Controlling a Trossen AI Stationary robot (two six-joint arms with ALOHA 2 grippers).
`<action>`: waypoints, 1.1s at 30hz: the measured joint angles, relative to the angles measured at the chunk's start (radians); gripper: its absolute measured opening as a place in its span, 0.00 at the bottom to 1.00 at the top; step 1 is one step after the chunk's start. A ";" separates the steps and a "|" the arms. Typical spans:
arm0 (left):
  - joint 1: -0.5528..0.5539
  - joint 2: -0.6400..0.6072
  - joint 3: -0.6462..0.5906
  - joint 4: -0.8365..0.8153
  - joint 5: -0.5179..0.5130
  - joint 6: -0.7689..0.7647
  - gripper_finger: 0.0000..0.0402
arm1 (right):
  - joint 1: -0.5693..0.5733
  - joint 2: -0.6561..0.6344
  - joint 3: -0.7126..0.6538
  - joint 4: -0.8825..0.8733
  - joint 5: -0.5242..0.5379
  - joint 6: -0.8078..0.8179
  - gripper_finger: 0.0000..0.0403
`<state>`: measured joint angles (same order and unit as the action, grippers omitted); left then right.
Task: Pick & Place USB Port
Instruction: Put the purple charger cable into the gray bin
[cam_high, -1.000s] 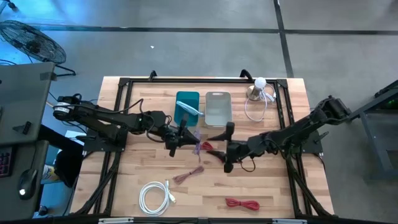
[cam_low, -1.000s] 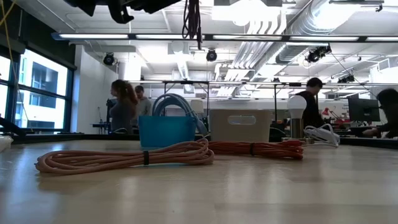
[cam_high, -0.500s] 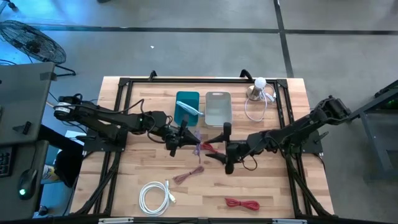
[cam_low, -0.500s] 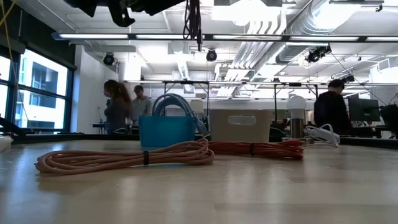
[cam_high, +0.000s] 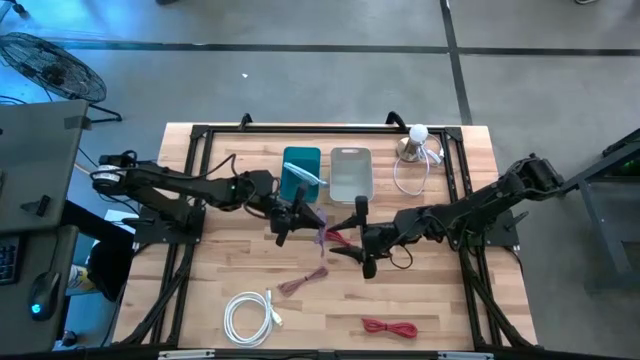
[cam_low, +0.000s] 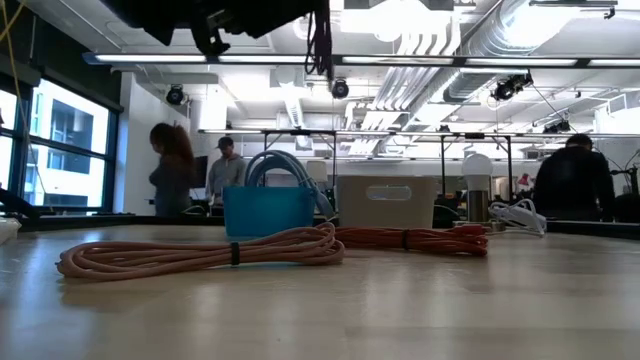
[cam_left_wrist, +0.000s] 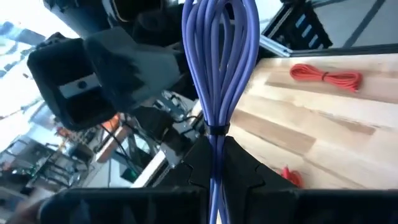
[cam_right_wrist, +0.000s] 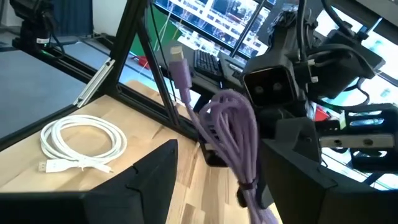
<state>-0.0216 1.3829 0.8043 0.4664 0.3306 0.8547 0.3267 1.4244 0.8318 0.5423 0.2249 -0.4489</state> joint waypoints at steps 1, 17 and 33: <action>0.004 0.002 0.000 -0.001 0.004 -0.005 0.03 | 0.000 0.002 0.000 0.000 0.000 -0.001 0.55; 0.002 0.061 0.000 0.097 0.057 0.008 0.03 | -0.046 0.003 -0.001 0.009 -0.086 0.012 0.55; 0.003 0.084 0.000 0.120 0.061 0.011 0.02 | -0.068 0.134 0.083 -0.009 -0.181 0.018 0.55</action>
<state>-0.0189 1.4670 0.8040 0.5867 0.3912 0.8661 0.2584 1.5581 0.9148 0.5334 0.0437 -0.4307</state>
